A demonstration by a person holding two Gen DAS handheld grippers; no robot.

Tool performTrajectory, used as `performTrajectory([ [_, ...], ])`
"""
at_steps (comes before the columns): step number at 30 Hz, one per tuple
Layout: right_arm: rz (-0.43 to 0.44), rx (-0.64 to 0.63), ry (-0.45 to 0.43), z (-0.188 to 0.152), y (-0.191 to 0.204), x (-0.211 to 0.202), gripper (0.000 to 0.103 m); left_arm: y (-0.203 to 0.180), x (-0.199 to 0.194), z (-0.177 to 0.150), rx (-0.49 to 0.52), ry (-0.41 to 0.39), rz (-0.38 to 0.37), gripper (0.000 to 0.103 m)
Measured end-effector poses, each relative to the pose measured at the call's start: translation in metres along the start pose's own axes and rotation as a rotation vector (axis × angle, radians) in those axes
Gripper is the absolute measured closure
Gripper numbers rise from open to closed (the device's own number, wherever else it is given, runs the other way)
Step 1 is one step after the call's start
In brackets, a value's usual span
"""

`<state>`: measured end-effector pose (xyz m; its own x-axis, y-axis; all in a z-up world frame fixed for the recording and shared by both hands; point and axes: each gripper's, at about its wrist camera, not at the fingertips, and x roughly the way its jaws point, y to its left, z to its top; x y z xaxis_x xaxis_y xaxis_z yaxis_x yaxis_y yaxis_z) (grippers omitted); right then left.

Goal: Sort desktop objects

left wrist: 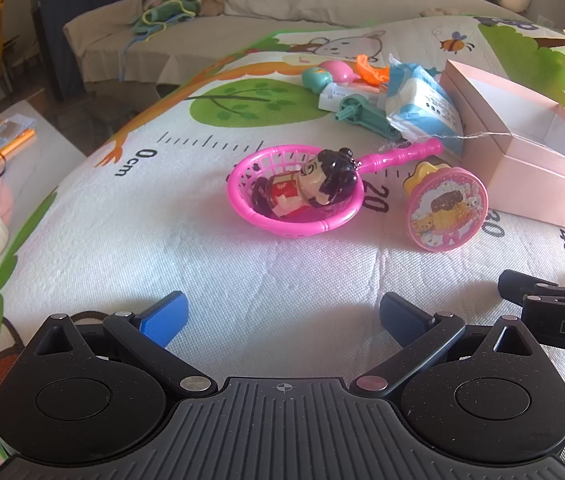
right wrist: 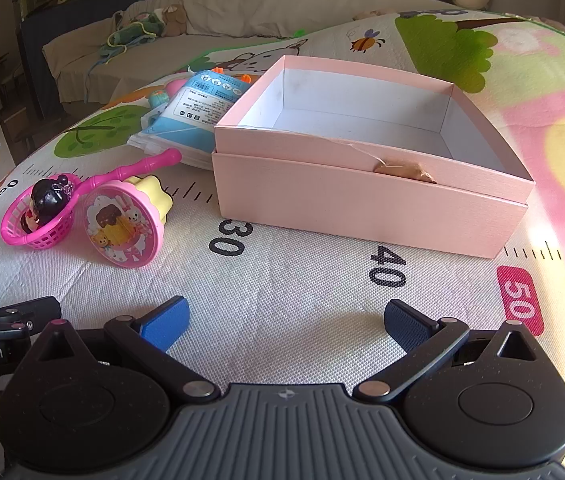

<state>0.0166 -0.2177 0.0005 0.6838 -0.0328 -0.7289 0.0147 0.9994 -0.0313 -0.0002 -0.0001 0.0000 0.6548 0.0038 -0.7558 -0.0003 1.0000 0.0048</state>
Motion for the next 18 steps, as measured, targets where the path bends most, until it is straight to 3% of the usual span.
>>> performTrajectory([
  [18, -0.002, 0.001, -0.005, -0.0002, 0.0009, -0.0014, 0.000, 0.0000, 0.0000, 0.0000, 0.000, -0.001, 0.000, 0.000],
])
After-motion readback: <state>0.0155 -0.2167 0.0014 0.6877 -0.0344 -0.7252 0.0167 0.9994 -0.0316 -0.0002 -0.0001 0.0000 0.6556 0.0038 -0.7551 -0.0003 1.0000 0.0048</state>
